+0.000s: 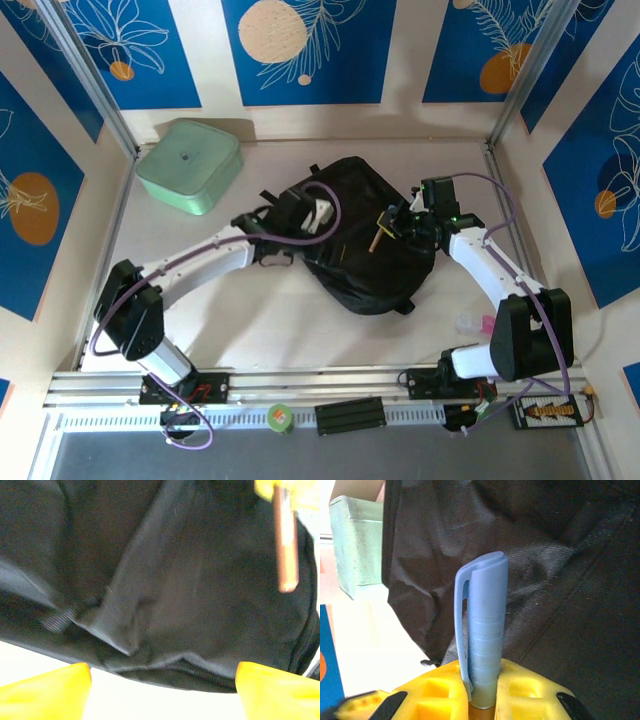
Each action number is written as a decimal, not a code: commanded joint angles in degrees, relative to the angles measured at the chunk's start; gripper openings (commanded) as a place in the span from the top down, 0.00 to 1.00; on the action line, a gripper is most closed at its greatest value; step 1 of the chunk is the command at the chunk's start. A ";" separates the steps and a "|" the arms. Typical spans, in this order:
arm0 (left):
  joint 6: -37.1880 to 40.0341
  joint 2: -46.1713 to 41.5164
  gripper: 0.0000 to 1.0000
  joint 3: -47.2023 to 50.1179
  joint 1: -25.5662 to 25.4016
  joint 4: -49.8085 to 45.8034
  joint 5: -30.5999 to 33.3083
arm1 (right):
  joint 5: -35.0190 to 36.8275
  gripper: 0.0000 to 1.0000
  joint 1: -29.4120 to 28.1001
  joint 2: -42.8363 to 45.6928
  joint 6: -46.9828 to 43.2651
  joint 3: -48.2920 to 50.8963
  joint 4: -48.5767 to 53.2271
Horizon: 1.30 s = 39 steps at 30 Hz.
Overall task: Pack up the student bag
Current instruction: Rotate the student bag at the center of the table.
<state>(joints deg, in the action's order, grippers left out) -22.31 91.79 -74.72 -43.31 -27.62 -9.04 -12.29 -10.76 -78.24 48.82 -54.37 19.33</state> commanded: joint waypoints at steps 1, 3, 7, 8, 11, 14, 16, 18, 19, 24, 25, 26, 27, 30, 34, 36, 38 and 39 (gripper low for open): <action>8.10 2.61 0.26 -7.33 4.08 -10.05 4.10 | -4.04 0.88 -1.22 -3.52 -2.84 -4.44 -2.23; 7.07 6.24 0.30 -11.82 6.66 -12.27 4.38 | -5.11 0.88 -2.26 -8.11 -3.91 -8.93 0.04; 0.10 14.69 0.41 -21.29 9.38 -16.71 3.51 | -6.23 0.89 -4.95 -14.52 -4.78 -14.00 1.91; -1.44 16.50 0.42 -23.06 9.30 -17.56 3.31 | -6.16 0.89 -5.43 -15.58 -4.78 -14.67 2.26; -7.29 19.70 0.45 -25.32 9.24 -17.56 4.22 | -6.44 0.89 -6.51 -17.44 -4.61 -15.55 2.70; -11.21 21.51 0.51 -25.73 9.14 -17.18 3.02 | -7.95 0.89 -7.52 -19.35 -5.98 -16.76 4.19; -13.65 21.82 0.55 -25.19 8.91 -17.63 3.41 | -8.66 0.89 -8.08 -20.75 -7.16 -17.71 6.09; -15.88 21.43 0.57 -24.33 8.39 -18.16 3.70 | -8.89 0.90 -8.42 -21.70 -7.68 -18.22 7.99; -16.66 21.09 0.57 -24.04 8.18 -18.17 3.96 | -8.93 0.90 -8.41 -21.89 -7.75 -18.14 8.34; -23.41 20.78 0.62 -23.14 7.82 -19.60 5.02 | -8.94 0.90 -8.48 -21.81 -7.81 -17.27 9.71; -24.13 21.17 0.62 -23.83 7.86 -21.32 5.44 | -8.66 0.90 -8.59 -21.66 -7.84 -17.16 10.13; -25.13 21.33 0.63 -24.18 7.89 -22.98 6.41 | -8.55 0.90 -8.60 -21.63 -7.93 -17.08 10.40; -25.98 21.35 0.63 -24.17 7.75 -23.85 7.09 | -8.45 0.90 -8.57 -21.60 -7.95 -17.00 10.65; -26.72 20.74 0.56 -23.17 7.51 -23.40 5.06 | -8.54 0.90 -8.66 -21.87 -8.11 -17.37 11.85; -27.40 19.40 0.50 -20.78 6.70 -18.72 2.01 | -7.33 0.90 -8.94 -22.36 -8.31 -18.29 15.12; -28.35 20.33 0.50 -20.85 6.74 -16.63 -0.19 | -7.40 0.90 -8.92 -22.19 -8.12 -17.99 16.23; -28.83 21.73 0.53 -21.64 6.58 -16.11 -1.74 | -7.31 0.90 -8.94 -21.94 -8.21 -17.40 17.35; -28.97 22.24 0.57 -22.00 6.50 -15.91 -1.87 | -7.22 0.90 -9.00 -21.58 -8.30 -16.86 17.83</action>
<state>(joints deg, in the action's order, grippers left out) -49.60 113.49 -96.12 -36.16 -45.10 -7.66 -19.49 -19.18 -99.98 41.34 -71.26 32.86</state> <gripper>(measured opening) 0.447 0.141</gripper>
